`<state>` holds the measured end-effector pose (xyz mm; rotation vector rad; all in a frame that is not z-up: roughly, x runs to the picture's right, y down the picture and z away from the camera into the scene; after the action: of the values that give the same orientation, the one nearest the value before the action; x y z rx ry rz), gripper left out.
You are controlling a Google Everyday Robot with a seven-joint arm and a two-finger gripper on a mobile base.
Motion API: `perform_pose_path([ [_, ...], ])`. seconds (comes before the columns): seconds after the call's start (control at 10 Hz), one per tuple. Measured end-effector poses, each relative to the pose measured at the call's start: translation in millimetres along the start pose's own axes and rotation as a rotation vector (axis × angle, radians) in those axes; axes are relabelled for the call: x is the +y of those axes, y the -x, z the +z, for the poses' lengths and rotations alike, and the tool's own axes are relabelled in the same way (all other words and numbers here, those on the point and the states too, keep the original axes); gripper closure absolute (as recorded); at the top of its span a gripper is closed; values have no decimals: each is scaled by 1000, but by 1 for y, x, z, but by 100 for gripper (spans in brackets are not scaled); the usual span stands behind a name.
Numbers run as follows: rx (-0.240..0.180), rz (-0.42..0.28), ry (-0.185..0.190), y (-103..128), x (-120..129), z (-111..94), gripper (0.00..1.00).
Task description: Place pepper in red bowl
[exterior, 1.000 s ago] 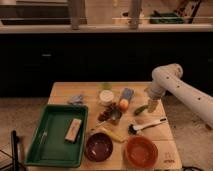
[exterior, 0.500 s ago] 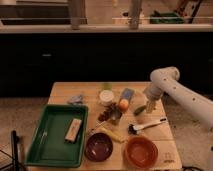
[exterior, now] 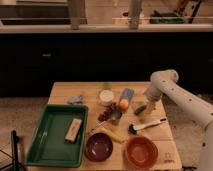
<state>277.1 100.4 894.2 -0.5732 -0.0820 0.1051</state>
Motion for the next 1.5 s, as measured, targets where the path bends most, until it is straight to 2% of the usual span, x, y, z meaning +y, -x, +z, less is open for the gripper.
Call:
perform_pose_path([
  [1.1,-6,60,46,-31,-5,35,20],
  [1.5,-18,64,46,-37,-7,36,20],
])
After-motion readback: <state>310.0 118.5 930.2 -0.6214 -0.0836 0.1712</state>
